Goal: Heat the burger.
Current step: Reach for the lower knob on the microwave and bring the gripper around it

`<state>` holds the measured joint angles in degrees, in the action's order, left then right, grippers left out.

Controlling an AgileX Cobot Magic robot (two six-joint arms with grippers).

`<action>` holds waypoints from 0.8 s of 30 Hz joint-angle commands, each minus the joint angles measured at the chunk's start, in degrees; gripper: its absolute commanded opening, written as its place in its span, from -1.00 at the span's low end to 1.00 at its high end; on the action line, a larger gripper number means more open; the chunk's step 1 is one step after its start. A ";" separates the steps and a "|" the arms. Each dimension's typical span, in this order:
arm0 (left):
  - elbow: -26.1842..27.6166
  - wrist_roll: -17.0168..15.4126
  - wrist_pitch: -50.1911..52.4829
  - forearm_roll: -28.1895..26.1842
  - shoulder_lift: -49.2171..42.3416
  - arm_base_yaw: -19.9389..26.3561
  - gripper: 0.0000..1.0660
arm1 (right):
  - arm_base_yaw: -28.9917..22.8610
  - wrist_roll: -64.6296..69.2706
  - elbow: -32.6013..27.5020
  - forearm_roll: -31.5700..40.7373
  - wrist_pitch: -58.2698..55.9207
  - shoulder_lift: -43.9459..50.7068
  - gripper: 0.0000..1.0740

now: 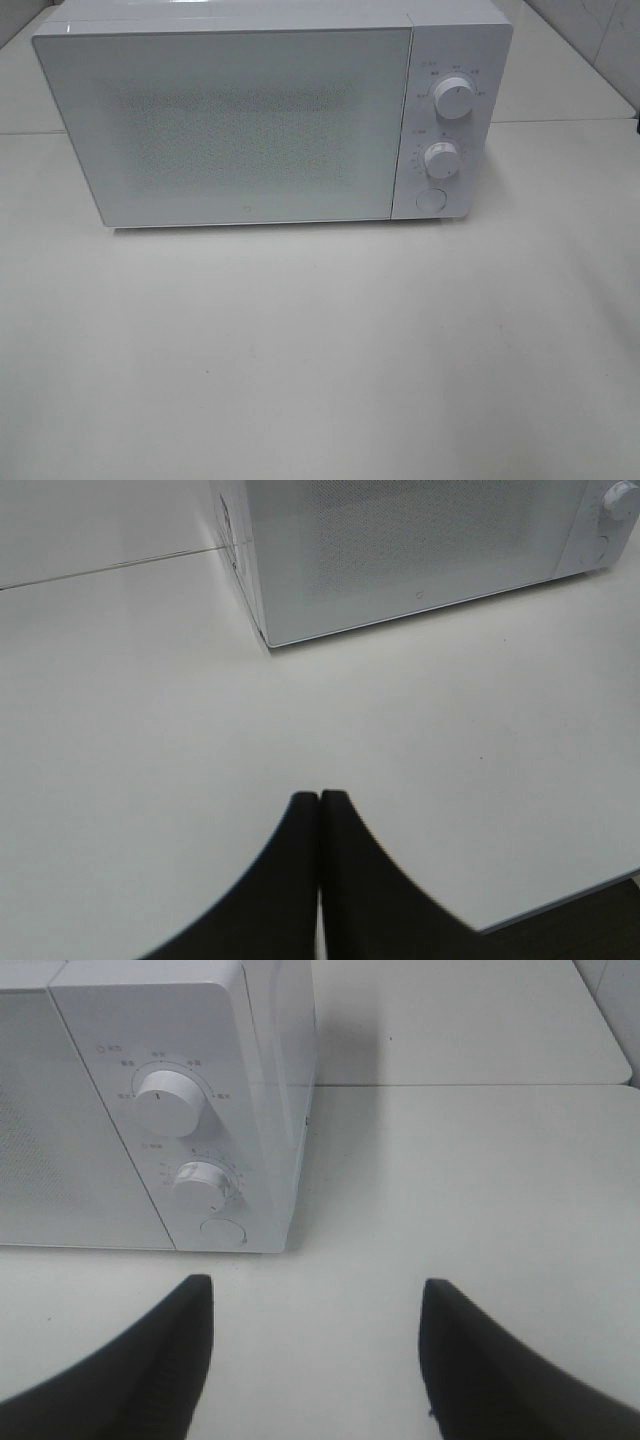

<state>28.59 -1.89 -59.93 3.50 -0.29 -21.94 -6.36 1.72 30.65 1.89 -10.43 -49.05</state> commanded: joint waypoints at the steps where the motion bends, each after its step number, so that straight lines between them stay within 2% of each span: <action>1: -0.23 0.11 0.63 -0.52 -1.03 0.17 -1.00 | 0.34 1.03 0.34 0.00 7.96 -6.42 0.09; 9: -0.23 0.11 0.63 -0.52 -1.03 0.17 -1.00 | 0.34 1.60 0.34 0.00 18.79 -16.96 0.11; 17: -0.23 0.11 0.63 -0.52 -1.03 0.17 -1.00 | 0.23 8.94 0.34 -0.34 29.05 -27.90 0.15; 22: -0.23 0.11 0.63 -0.52 -1.03 0.17 -1.00 | -3.21 8.82 0.34 -0.86 33.40 -33.12 0.16; 24: -0.23 0.11 0.63 -0.52 -1.03 0.17 -1.00 | -7.33 8.82 0.34 -0.86 37.01 -36.38 0.19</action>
<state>28.59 -1.89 -59.93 3.50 -0.29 -21.94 -10.60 10.20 30.71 1.89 22.63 -83.25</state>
